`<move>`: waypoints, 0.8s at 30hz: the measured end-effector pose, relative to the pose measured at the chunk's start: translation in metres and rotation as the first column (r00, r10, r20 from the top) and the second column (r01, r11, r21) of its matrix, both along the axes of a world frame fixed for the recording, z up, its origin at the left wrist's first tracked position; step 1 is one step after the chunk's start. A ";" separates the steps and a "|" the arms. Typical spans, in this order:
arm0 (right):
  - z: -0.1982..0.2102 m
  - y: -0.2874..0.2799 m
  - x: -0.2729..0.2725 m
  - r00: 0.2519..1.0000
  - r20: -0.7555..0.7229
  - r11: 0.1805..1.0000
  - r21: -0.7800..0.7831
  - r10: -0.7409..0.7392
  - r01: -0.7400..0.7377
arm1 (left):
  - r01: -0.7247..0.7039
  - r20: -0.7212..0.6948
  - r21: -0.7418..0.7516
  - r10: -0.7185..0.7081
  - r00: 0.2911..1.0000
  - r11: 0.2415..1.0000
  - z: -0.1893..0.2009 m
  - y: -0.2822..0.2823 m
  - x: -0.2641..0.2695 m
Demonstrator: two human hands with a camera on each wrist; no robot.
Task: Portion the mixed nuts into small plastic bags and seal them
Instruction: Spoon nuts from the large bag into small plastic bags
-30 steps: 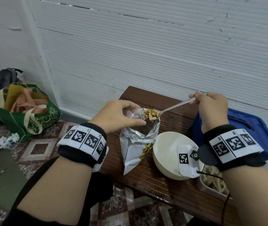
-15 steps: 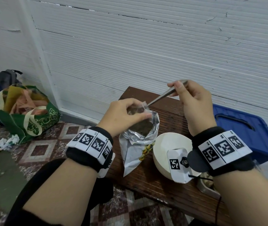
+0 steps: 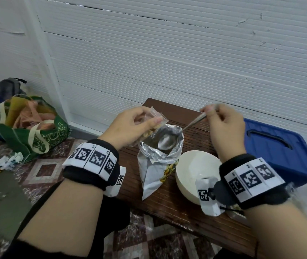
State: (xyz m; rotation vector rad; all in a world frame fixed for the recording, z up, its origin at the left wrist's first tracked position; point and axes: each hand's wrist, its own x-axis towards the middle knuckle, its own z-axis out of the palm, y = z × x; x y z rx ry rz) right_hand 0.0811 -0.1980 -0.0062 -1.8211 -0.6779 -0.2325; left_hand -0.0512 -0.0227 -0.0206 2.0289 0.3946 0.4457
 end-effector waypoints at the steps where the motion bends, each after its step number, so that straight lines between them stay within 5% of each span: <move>1: -0.006 0.002 -0.005 0.998 0.036 0.995 -0.095 0.046 -0.042 | 0.010 -0.013 -0.001 -0.010 1.000 1.000 -0.001 0.000 0.000; 7: -0.041 0.013 -0.027 0.938 0.176 0.883 -0.424 0.299 -0.202 | 0.008 -0.030 0.004 -0.007 1.000 1.000 -0.004 0.001 0.001; 15: -0.041 0.015 -0.029 0.966 -0.144 0.945 -0.221 0.213 -0.241 | -0.003 -0.031 -0.019 0.002 1.000 1.000 -0.008 0.004 0.003; 24: -0.032 0.008 -0.006 0.963 -0.261 0.997 -0.024 -0.073 0.069 | 0.025 -0.026 -0.004 -0.025 0.999 1.000 -0.002 0.001 0.001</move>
